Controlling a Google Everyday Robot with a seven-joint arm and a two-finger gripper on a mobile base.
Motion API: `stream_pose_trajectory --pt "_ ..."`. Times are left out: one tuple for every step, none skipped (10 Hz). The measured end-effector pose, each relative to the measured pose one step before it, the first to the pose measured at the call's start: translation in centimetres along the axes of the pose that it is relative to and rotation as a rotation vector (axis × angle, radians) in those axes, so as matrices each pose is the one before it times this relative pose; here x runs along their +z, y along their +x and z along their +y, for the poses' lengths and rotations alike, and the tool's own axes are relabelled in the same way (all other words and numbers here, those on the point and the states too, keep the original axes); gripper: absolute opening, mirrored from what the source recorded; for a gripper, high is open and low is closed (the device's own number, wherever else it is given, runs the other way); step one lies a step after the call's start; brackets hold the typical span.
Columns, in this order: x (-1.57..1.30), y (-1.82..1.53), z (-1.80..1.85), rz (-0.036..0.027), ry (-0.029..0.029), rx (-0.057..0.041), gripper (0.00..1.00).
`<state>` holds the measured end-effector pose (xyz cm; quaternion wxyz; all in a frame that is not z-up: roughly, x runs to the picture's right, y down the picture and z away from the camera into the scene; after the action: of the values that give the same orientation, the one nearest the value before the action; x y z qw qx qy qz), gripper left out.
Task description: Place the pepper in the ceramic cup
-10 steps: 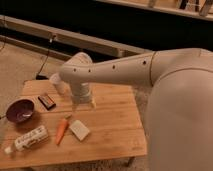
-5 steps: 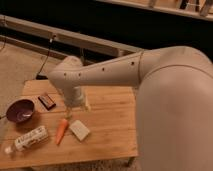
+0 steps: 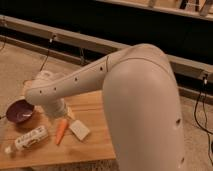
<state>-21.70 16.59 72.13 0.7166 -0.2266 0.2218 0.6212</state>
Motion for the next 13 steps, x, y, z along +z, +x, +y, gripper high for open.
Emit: stream_pose_trajectory --pt "-0.126 -0.327 0.135 -0.01272 -0.00170 0.02201 0.65" --pt "0.018 0.044 -0.107 0.00147 0.00280 0.00991 0.65" --pt "0.129 -0.085 -0.193 0.00142 0.00082 0.00644 0.65" --pt "0.051 0.081 0.162 0.00162 -0.00093 -0.00185 0.65" --pt "-0.004 0.093 0.116 0.00193 -0.00198 -0.00071 0.65" --pt "-0.003 -0.099 -0.156 -0.00180 0.00149 0.00178 0.65" --pt "0.018 0.022 0.015 0.00075 0.00002 -0.00003 0.65" --pt "-0.012 0.037 0.077 0.00037 -0.00023 -0.00123 0.65" --pt "0.028 -0.009 -0.010 -0.00024 0.00034 -0.00033 0.65" --pt "0.015 0.009 -0.014 0.00030 0.00037 0.00003 0.65" --pt "0.001 -0.039 -0.051 -0.00070 -0.00029 0.00063 0.65" --pt "-0.062 -0.268 -0.028 -0.00616 -0.01117 0.00489 0.65" --pt "-0.121 -0.492 0.032 -0.01063 -0.02365 0.01050 0.65"
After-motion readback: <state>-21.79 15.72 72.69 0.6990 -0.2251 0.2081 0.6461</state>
